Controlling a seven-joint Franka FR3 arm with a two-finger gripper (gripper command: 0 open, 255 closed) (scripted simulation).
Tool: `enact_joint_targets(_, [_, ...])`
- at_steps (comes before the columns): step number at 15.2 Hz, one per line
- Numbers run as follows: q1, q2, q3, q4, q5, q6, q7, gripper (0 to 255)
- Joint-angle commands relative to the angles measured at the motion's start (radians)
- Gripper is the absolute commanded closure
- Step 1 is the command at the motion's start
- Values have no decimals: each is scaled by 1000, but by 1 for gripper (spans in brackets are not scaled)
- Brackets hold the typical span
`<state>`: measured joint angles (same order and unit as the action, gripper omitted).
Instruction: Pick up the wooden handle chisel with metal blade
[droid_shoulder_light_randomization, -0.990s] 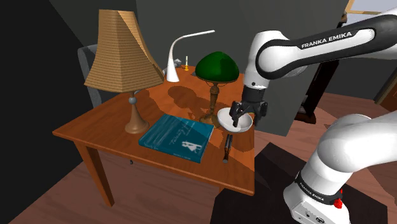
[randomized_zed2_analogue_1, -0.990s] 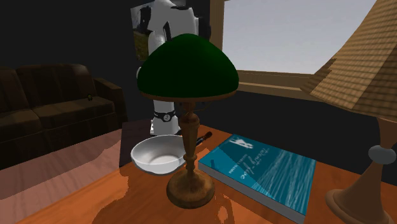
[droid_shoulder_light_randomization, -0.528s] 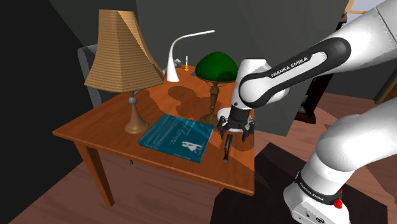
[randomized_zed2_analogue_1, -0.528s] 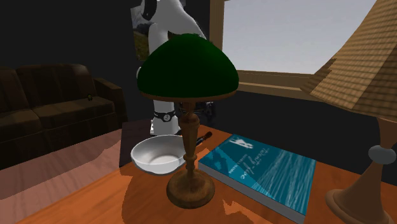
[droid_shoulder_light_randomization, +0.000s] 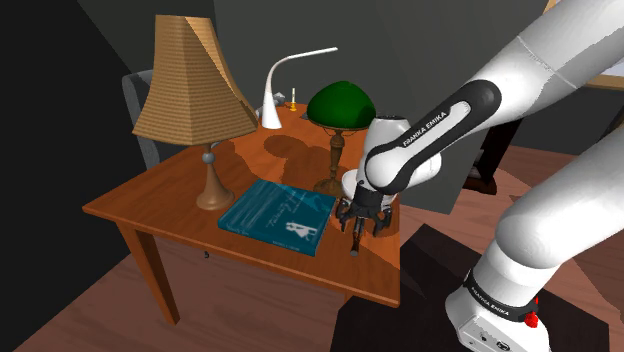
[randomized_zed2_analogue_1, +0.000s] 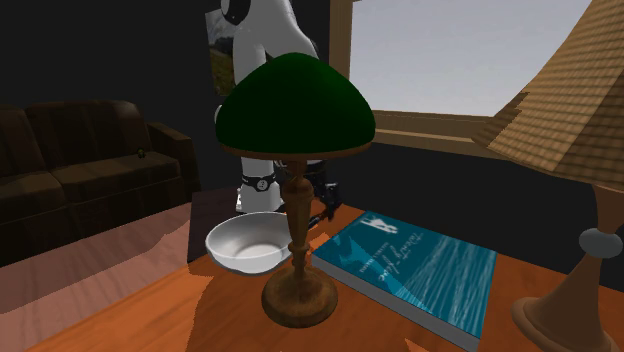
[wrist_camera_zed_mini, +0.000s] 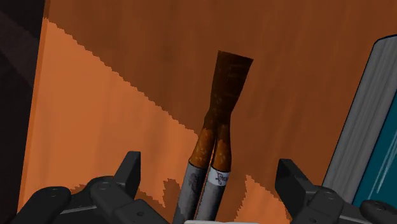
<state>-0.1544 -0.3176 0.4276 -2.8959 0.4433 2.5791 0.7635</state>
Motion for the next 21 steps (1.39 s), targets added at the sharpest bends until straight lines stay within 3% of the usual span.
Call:
enact_joint_targets(1, [-2, 34, 5, -1, 2, 36, -2, 0])
enact_joint_targets(3, [-2, 34, 5, -1, 2, 36, -2, 0])
enact_joint_targets(4, [-3, 34, 4, 0, 1, 35, -2, 255])
enact_joint_targets(13, [-2, 34, 5, -1, 2, 36, -2, 255])
enact_joint_targets(21, [0, -115, -18, 23, -17, -135, 15, 255])
